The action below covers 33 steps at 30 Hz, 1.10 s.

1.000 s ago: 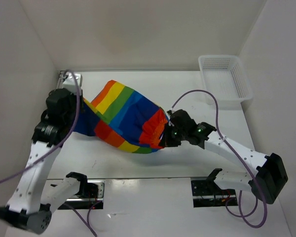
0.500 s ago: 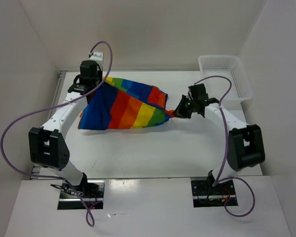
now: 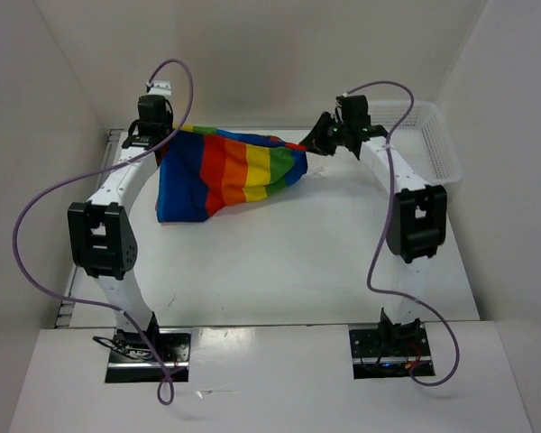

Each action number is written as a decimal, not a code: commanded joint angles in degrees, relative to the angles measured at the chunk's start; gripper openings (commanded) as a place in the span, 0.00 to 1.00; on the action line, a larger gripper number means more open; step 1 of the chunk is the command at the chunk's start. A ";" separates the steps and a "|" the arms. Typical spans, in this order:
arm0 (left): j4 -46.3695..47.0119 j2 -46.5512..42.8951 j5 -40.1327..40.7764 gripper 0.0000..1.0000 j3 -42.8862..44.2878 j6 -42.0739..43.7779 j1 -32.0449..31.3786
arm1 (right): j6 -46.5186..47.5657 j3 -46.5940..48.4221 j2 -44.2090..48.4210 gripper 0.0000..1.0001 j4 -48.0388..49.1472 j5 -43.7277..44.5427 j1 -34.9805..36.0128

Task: Fold and stack the shorts
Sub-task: Fold the shorts

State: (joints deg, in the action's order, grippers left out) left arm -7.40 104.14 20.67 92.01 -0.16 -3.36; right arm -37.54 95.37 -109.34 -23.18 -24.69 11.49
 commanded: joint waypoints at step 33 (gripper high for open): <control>7.25 12.68 4.47 0.80 -2.27 0.16 8.36 | 13.71 71.21 -24.73 0.87 -43.89 45.59 7.84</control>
State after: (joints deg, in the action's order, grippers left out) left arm 2.98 120.38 24.25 91.31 -0.01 5.32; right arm -27.44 169.88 -149.77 -66.81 12.93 19.84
